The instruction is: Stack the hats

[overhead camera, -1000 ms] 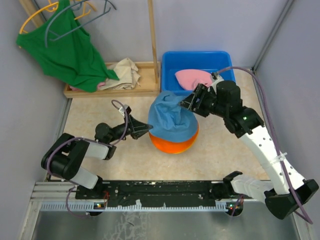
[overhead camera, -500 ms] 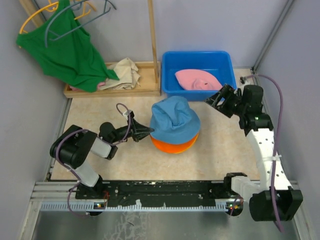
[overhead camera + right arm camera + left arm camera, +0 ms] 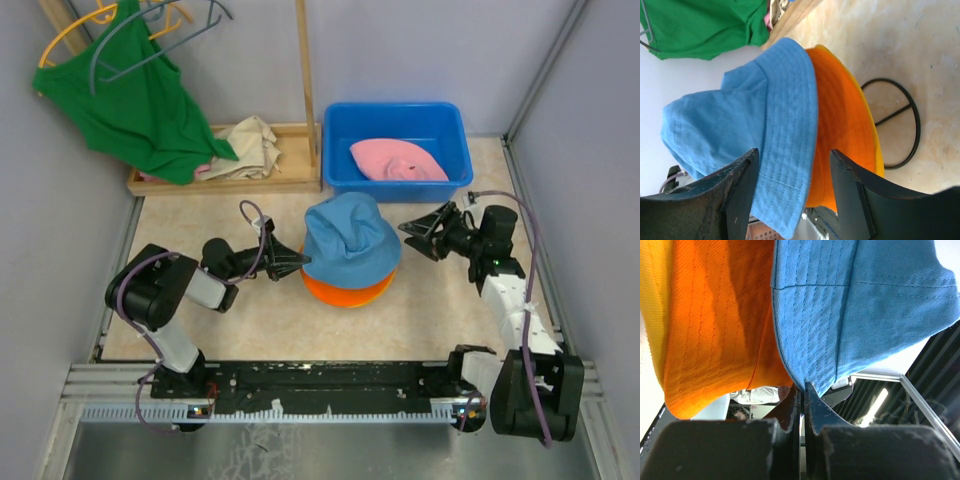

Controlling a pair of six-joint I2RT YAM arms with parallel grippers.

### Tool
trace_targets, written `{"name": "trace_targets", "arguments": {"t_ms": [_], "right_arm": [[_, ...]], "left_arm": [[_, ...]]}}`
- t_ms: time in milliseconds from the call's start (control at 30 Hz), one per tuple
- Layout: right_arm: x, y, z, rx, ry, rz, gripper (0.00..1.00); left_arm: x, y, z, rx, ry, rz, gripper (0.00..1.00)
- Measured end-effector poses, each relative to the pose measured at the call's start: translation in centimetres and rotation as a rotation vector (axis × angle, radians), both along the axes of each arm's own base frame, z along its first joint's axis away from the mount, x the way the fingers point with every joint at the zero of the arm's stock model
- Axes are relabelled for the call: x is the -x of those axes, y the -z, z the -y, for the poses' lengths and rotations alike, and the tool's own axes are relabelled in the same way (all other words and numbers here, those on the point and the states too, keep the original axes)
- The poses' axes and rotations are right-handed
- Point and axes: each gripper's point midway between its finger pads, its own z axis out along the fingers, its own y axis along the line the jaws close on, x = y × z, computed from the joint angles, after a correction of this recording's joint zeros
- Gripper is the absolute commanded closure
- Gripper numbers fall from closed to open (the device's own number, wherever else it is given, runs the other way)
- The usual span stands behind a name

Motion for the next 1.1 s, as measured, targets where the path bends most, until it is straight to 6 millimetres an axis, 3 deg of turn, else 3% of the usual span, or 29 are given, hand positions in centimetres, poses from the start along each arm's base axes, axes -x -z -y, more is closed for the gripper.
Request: {"name": "trace_targets", "arguments": {"t_ms": [167, 433, 533, 700, 833, 1100], "right_arm": [[1.0, 1.7, -0.6, -0.071, -0.018, -0.055, 0.42], [1.7, 1.7, -2.0, -0.145, -0.047, -0.070, 0.45], [2.0, 1.3, -2.8, -0.171, -0.068, -0.070, 0.53], [2.5, 1.3, -3.6, -0.212, -0.083, -0.090, 0.87], [2.8, 1.2, -3.6, -0.214, -0.080, -0.092, 1.00], [4.0, 2.4, -3.3, -0.167, -0.087, -0.086, 1.00]], "left_arm": [[0.0, 0.0, 0.0, -0.001, 0.002, -0.003, 0.99], [0.0, 0.1, 0.0, -0.001, 0.003, -0.004, 0.99], [0.0, 0.0, 0.0, -0.001, 0.003, -0.003, 1.00], [0.0, 0.1, 0.0, -0.001, 0.004, 0.000, 1.00], [0.1, 0.1, 0.0, -0.004, 0.010, 0.004, 1.00], [1.1, 2.1, -0.1, -0.041, 0.035, -0.011, 1.00]]}}
